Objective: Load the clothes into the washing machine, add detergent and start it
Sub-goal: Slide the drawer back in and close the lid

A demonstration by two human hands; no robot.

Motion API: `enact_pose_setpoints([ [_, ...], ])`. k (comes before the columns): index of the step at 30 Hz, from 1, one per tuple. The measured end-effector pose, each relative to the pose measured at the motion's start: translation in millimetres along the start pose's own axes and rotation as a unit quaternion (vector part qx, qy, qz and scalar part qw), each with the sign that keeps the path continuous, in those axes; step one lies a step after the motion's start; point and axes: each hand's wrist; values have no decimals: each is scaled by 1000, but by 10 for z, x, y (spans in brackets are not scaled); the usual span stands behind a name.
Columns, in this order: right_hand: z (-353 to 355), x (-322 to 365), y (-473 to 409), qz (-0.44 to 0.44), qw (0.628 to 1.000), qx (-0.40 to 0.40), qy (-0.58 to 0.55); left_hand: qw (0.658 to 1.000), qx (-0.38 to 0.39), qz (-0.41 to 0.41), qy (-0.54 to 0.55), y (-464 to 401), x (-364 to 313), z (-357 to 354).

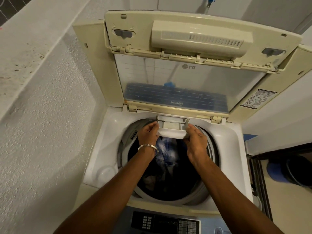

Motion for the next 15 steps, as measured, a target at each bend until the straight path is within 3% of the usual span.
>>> enact_pose_setpoints([
  [7, 38, 6, -14, 34, 999, 21, 38, 1000, -27, -11, 2, 18, -69, -59],
  [15, 22, -49, -69, 40, 995, -24, 86, 999, -27, -19, -10, 18, -89, -85],
])
Point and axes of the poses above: each hand's wrist, its own y-axis away from the middle knuckle, its own z-axis out of the back of the hand, x = y × z, and after that the axes turned 2 degrees about -x, right-handed
